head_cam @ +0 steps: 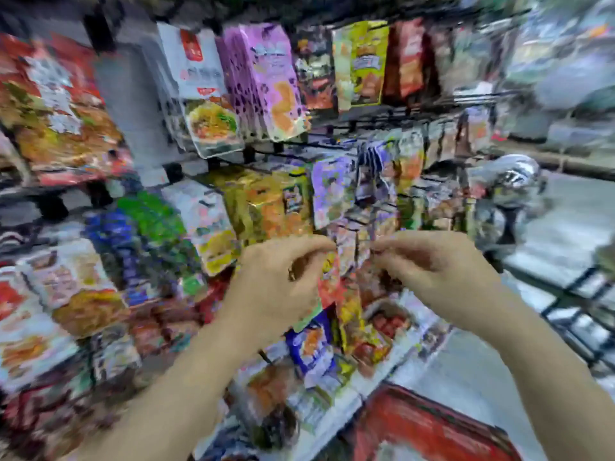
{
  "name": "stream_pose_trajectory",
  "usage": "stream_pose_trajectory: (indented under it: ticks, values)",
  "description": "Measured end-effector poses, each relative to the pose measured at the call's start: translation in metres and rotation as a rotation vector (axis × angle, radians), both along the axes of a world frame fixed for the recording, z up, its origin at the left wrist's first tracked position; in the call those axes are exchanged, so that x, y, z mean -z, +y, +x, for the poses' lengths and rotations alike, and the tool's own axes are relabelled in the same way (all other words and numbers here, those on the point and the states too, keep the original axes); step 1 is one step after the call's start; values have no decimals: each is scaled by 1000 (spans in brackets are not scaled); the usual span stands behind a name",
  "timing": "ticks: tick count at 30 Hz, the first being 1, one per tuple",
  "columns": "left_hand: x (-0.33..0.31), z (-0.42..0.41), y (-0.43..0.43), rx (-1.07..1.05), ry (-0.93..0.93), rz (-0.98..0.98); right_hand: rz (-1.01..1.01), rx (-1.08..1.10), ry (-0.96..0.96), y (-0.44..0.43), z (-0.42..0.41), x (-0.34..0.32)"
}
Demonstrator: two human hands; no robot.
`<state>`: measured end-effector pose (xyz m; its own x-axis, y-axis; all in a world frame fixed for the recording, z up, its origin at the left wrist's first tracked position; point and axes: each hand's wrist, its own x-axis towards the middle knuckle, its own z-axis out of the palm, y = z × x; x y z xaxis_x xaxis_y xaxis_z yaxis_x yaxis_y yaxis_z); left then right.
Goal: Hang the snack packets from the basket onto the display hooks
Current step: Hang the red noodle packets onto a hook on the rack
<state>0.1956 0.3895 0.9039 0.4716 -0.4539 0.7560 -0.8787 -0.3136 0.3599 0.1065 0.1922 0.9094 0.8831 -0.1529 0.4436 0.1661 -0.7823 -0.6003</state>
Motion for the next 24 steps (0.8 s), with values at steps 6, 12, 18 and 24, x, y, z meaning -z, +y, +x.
stream_pose_trajectory:
  ticks: [6,12,18,24]
  values:
    - [96,-44,-89,241,252,187,25,300,273,-73,-95,73]
    - [200,-116,-145,359,544,411,207,435,525,-120,-185,184]
    - [323,-169,-163,347,816,687,498,533,744,-124,-248,323]
    - [438,-170,-180,296,950,870,828,683,818,-117,-255,456]
